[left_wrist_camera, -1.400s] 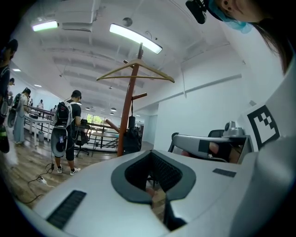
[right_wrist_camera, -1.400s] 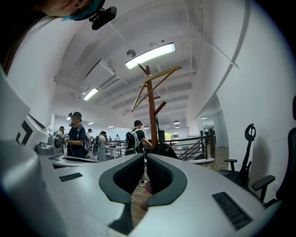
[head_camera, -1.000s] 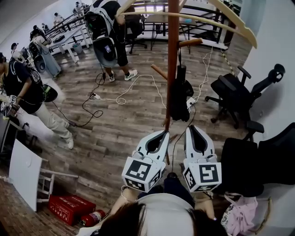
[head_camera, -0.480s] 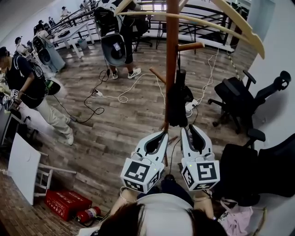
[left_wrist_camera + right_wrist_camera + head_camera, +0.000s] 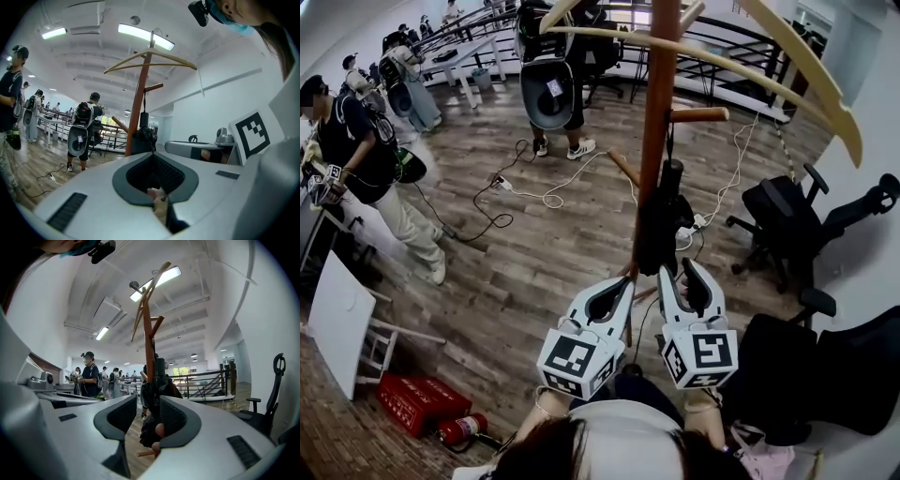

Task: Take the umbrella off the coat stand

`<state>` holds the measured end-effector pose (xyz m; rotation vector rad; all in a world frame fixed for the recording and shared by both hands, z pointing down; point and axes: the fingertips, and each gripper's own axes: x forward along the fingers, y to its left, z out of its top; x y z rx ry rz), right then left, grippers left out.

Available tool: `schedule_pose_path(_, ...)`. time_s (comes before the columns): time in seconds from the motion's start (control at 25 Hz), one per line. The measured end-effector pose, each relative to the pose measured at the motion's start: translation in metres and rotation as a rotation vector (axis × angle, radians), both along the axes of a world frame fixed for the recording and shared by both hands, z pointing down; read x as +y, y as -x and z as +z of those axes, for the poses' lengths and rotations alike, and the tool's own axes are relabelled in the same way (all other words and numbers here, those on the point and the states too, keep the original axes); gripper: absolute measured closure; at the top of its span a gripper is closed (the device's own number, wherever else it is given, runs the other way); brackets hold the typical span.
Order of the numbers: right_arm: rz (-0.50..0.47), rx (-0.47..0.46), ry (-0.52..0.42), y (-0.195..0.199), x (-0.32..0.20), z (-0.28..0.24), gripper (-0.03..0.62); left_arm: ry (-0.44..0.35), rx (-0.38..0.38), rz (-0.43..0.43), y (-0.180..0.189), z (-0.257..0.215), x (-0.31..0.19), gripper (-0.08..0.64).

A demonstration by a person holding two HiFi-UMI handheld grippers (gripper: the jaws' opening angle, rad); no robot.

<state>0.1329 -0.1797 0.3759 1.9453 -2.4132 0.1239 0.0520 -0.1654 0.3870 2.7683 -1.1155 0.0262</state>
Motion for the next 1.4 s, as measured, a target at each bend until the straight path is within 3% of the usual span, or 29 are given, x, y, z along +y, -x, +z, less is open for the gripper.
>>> schedule_pose_path(0.76,-0.083,-0.01,0.078,-0.005,-0.054,0.028,0.347,0.024,-0.003,-0.083,0.002,0.006,-0.032,0.551)
schedule_pose_path(1.4,-0.142,-0.024,0.172,-0.001,-0.084,0.052,0.319,0.069,-0.028,-0.111,-0.001,0.021,-0.048,0.551)
